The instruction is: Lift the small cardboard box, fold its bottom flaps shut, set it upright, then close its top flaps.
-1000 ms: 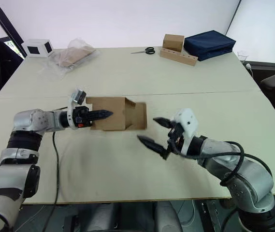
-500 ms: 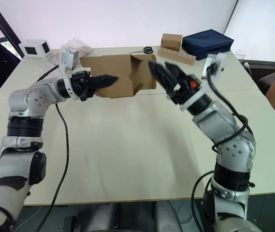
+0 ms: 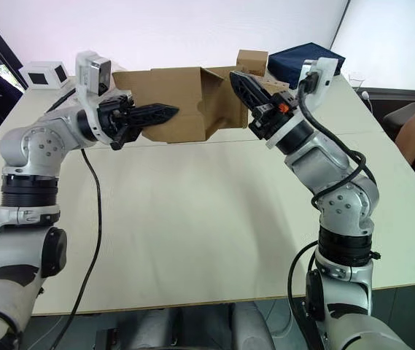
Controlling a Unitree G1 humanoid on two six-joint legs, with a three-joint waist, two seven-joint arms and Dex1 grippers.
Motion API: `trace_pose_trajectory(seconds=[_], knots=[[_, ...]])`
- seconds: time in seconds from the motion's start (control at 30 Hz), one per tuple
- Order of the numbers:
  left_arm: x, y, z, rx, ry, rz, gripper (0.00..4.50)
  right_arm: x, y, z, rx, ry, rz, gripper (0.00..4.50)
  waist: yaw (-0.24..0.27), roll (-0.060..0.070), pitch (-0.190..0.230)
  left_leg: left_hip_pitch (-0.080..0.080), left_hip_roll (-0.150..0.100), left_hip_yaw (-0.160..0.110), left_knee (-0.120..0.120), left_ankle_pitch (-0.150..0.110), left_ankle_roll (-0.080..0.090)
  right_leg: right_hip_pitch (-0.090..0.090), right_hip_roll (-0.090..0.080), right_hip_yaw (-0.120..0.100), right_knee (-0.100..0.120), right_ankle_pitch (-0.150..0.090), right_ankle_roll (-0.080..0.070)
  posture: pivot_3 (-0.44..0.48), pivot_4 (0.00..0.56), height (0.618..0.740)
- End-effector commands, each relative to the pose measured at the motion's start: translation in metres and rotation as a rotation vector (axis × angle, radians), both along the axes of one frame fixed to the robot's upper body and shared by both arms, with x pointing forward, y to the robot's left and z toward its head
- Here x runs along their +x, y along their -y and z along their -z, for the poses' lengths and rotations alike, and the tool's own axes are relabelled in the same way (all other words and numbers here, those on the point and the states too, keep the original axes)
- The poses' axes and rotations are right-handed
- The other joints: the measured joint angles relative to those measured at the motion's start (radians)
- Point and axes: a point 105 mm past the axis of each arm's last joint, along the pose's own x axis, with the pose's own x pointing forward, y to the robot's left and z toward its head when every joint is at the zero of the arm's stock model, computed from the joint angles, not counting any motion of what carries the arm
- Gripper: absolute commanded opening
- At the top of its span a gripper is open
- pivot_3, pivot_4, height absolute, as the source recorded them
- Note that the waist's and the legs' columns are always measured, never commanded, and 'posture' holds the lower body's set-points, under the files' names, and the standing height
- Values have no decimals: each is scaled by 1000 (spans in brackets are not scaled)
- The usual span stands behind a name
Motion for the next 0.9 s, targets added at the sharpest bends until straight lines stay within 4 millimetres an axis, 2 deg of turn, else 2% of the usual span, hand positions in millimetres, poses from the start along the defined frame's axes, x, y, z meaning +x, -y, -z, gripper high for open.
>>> trace_pose_trajectory(seconds=[0.03,0.6,0.8,0.9], knots=[[-8,-4,-13,-16,50,17,0,-9,-11,-17,-3,74,-45,70,-2,0,0,0,0,0,0,0,0,0,0,0,0,0,0,0,150,740],[-14,-1,-22,-64,33,62,0,-18,-51,-2,-56,49,-155,70,-12,0,0,0,0,0,0,0,-1,0,0,0,0,0,0,0,150,740],[-14,-3,-22,-69,19,68,0,-19,-49,-1,-64,52,-148,70,-12,0,0,0,0,0,0,1,-1,0,0,0,0,0,0,0,150,740],[-12,-5,-23,-67,20,60,0,-25,-35,-5,-48,63,-148,70,-11,0,0,0,0,0,0,1,-1,0,0,0,0,0,0,0,150,740]])
